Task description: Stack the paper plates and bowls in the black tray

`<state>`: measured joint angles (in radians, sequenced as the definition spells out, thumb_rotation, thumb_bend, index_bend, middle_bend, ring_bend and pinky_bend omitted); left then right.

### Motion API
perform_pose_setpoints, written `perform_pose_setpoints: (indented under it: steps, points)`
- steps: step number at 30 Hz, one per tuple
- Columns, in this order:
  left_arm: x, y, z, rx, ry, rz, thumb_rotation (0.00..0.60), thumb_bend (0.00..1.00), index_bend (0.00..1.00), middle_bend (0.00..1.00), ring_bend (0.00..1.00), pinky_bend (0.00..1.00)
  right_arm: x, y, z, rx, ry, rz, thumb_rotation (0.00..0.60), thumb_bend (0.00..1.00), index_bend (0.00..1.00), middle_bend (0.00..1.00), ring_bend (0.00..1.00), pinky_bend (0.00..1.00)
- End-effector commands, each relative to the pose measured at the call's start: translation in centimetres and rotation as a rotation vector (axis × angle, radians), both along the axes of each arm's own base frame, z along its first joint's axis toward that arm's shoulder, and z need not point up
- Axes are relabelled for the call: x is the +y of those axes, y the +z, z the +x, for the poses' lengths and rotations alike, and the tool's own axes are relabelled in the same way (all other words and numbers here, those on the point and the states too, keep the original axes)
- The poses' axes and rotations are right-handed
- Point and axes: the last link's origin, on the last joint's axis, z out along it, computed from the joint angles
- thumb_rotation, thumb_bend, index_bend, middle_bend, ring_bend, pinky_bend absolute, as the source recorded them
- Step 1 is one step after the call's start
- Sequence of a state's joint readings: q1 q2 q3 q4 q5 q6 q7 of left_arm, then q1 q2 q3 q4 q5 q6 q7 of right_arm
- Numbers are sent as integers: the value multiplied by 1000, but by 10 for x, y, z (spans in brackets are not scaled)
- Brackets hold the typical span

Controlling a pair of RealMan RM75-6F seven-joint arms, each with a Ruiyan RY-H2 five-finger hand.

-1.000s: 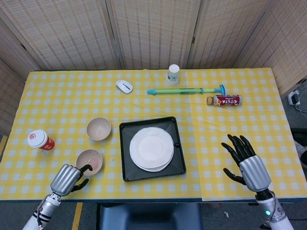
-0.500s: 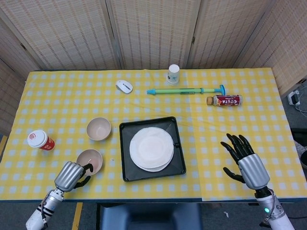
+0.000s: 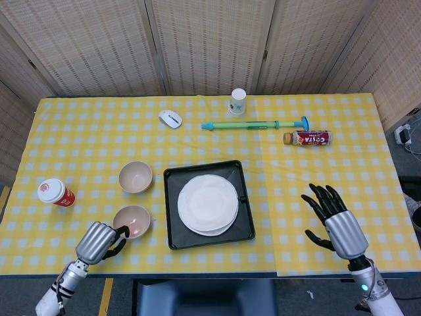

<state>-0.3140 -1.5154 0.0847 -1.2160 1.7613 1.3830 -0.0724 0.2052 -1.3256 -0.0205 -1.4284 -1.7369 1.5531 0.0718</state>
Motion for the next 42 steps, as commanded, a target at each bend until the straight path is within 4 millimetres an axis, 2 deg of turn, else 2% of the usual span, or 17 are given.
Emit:
perform_pose_setpoints:
  steps: [1,15,23,34,42]
  points:
    - [-3,5,5,-17,-25,24,600,499,567,1000,990,1000,1,0,0,-2,1,4,600,257,151,0,0,0]
    - [-12,11,33,-88,-94,85,600,502,567,1000,990,1000,9,8,6,-40,30,-4,600,257,151,0,0,0]
    - [-3,3,71,-129,-162,99,600,503,562,1000,991,1000,18,21,10,-85,56,-20,600,257,151,0,0,0]
    - [27,-22,120,-200,-199,70,600,504,561,1000,992,1000,21,26,11,-120,57,-18,600,257,151,0,0,0]
    - [47,-51,143,-273,-163,32,600,504,541,1000,992,1000,23,28,13,-164,54,5,600,257,151,0,0,0]
